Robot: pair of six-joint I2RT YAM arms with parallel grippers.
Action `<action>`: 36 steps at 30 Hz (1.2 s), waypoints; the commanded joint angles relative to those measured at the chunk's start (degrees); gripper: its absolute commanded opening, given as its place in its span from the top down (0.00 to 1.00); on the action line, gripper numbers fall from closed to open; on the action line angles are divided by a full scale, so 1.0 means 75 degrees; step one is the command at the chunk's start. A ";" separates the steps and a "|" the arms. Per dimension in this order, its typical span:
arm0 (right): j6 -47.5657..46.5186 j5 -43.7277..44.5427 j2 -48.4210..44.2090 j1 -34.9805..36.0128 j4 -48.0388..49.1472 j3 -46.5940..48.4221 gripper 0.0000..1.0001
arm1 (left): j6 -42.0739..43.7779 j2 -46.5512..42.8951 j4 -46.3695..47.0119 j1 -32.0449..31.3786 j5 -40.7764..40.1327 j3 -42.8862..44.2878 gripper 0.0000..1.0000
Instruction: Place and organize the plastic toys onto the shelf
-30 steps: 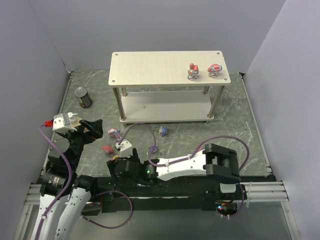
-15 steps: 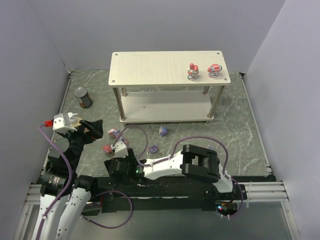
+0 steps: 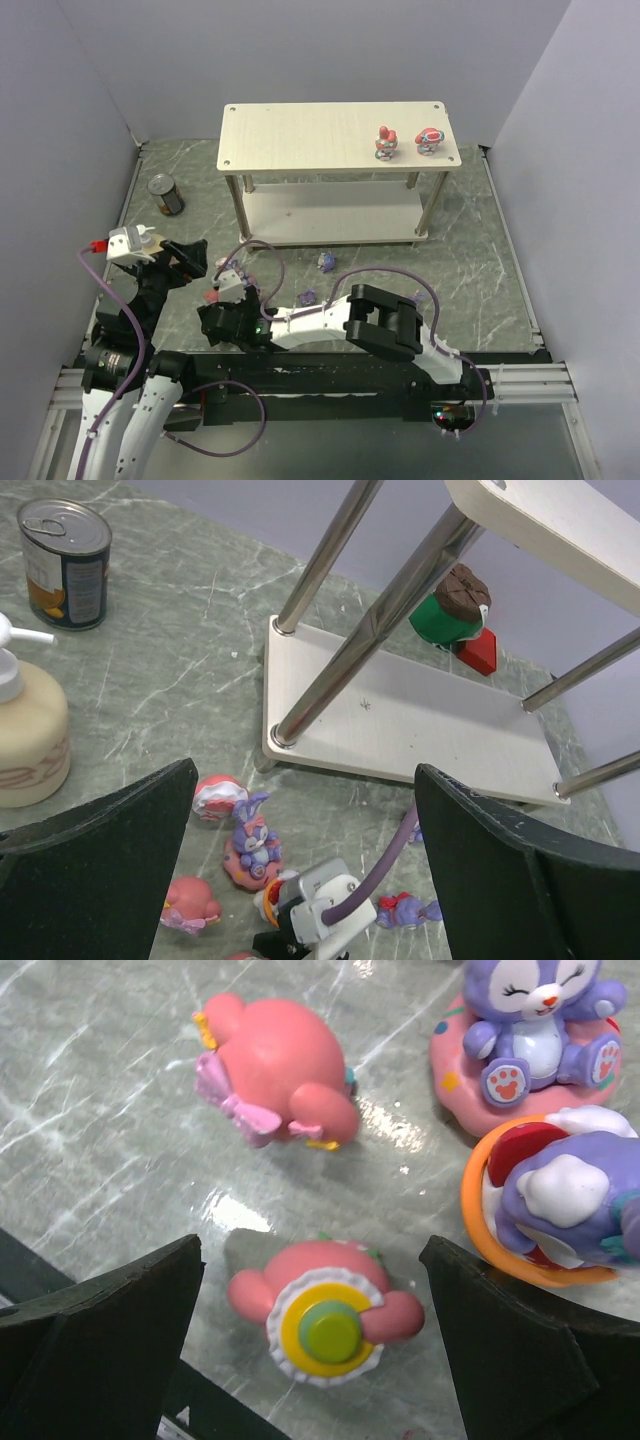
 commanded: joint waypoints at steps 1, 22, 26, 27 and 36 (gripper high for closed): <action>0.0290 0.0100 0.0377 -0.0197 -0.0801 0.0215 0.00 | 0.0033 -0.0036 0.0261 0.0059 0.0211 -0.0047 0.04; 0.0654 0.0135 0.0507 -0.0115 -0.1716 0.0789 0.57 | 0.0056 0.0011 0.0273 0.0164 0.0317 -0.0070 0.04; 0.0373 0.0381 -0.0090 -0.0033 -0.1681 0.0474 0.76 | 0.0045 0.0011 0.0273 0.0164 0.0317 -0.0070 0.04; 0.0279 0.0486 -0.0254 -0.0010 -0.1658 0.0380 0.79 | 0.0045 -0.0001 0.0273 0.0164 0.0317 -0.0070 0.04; -0.0412 0.0511 -0.2094 0.0143 -0.2231 -0.0031 0.82 | 0.0045 -0.0024 0.0261 0.0164 0.0305 -0.0070 0.04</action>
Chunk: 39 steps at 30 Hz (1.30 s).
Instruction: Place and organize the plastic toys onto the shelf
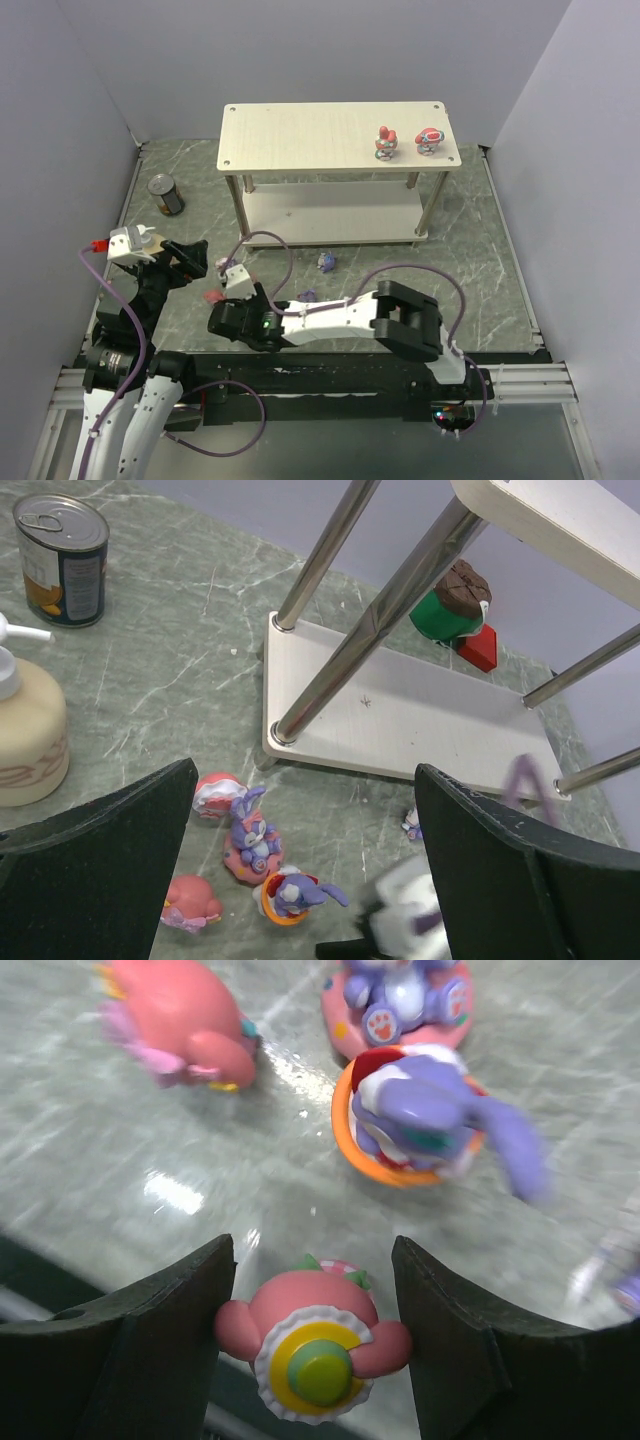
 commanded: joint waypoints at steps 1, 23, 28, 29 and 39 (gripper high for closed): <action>-0.0427 0.0233 -0.1430 0.0099 -0.0471 0.0117 0.82 | 0.0027 -0.0024 0.0255 0.0045 0.0107 -0.0012 0.04; -0.2724 0.0421 -0.4315 -0.2056 -0.3096 0.2273 0.80 | 0.0027 -0.0059 0.0244 0.0056 0.0130 -0.0036 0.04; -0.3064 0.0211 -0.4105 -0.2664 -0.3413 0.3396 0.78 | 0.0027 -0.0001 0.0255 0.0068 0.0142 -0.0024 0.04; -0.3076 0.0140 -0.4034 -0.2736 -0.3541 0.3608 0.78 | 0.0027 -0.0001 0.0244 0.0068 0.0142 -0.0024 0.04; -0.3556 -0.0140 -0.2968 -0.3662 -0.4234 0.5507 0.74 | 0.0016 0.0023 0.0255 0.0068 0.0154 -0.0024 0.04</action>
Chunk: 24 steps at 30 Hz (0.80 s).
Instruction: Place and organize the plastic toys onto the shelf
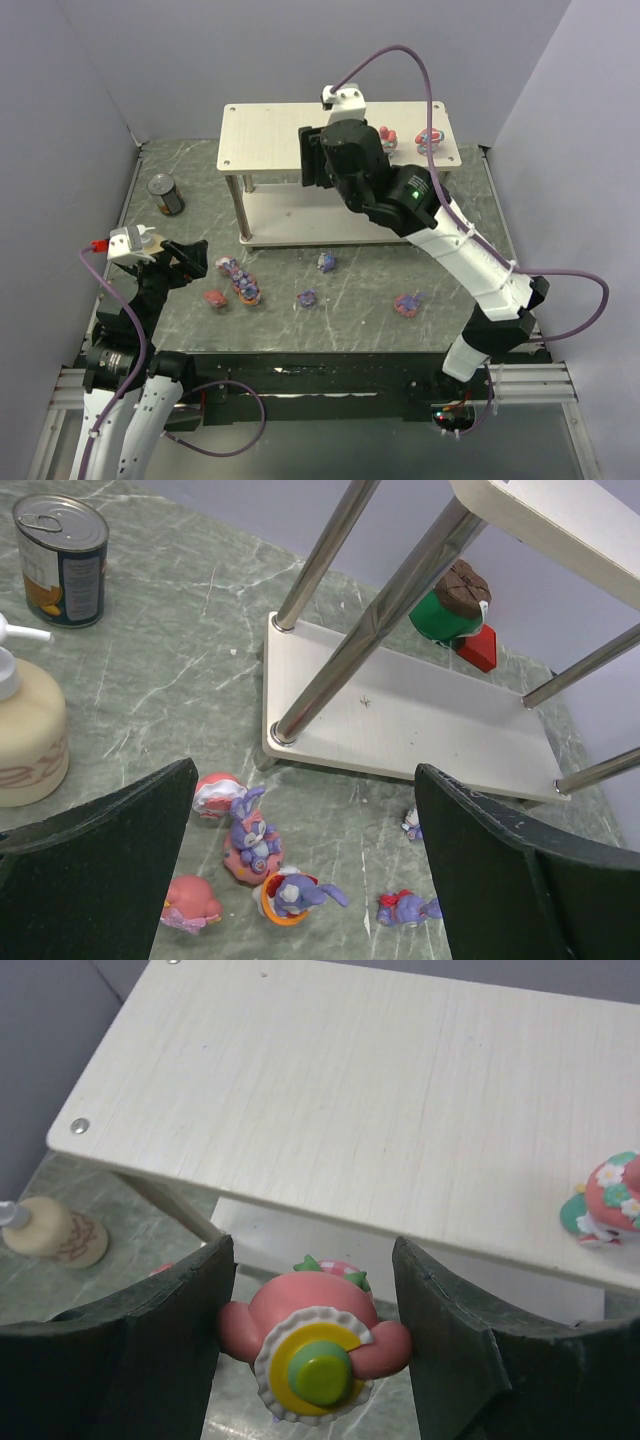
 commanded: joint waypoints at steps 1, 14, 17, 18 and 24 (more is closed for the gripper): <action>-0.0386 -0.0325 0.0410 -0.0372 -0.0294 0.0592 0.74 | 0.0024 0.0049 0.0247 0.0062 0.0159 -0.0021 0.04; -0.0492 -0.0935 0.1183 -0.1099 -0.0504 0.1248 0.72 | 0.0024 0.0084 0.0258 0.0133 0.0195 -0.0021 0.04; -0.0468 -0.1005 0.1383 -0.1216 -0.0563 0.1494 0.71 | 0.0036 0.0108 0.0270 0.0144 0.0230 -0.0021 0.04; -0.0457 -0.1005 0.1418 -0.1251 -0.0563 0.1518 0.71 | 0.0036 0.0142 0.0247 0.0144 0.0230 -0.0033 0.04; -0.0386 -0.1181 0.1500 -0.1509 -0.0598 0.1495 0.69 | 0.0048 0.0143 0.0258 0.0144 0.0242 -0.0021 0.04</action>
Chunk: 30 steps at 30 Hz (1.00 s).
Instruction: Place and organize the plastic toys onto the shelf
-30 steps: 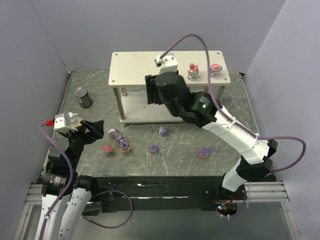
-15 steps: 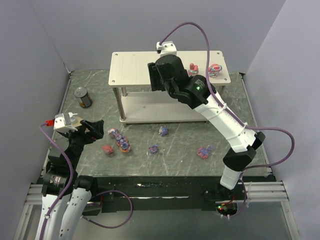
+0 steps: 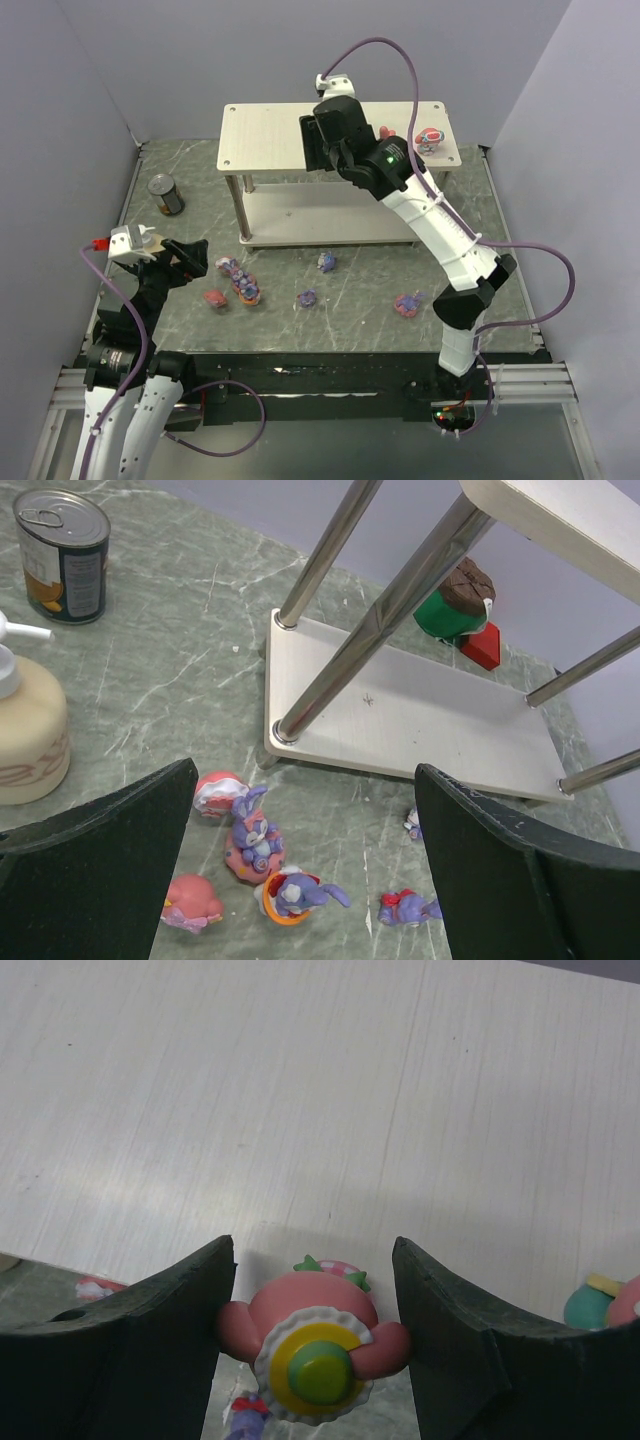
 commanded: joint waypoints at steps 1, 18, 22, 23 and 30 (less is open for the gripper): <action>-0.0008 -0.0117 -0.0012 -0.0189 -0.0010 0.0320 0.68 | 0.0051 0.0055 0.0244 0.0045 0.0157 -0.0018 0.04; -0.0008 -0.0387 0.0351 -0.0552 -0.0139 0.0578 0.51 | 0.0050 0.0090 0.0256 0.0116 0.0181 -0.0018 0.04; 0.0016 -0.0445 0.0480 -0.0599 -0.0197 0.0683 0.46 | 0.0051 0.0090 0.0256 0.0127 0.0181 -0.0018 0.04; 0.0016 -0.0469 0.0469 -0.0588 -0.0186 0.0695 0.45 | 0.0051 0.0090 0.0256 0.0127 0.0192 -0.0018 0.04; 0.0098 -0.0446 0.0539 -0.0634 -0.0127 0.0672 0.39 | 0.0039 0.0091 0.0255 0.0139 0.0204 -0.0018 0.04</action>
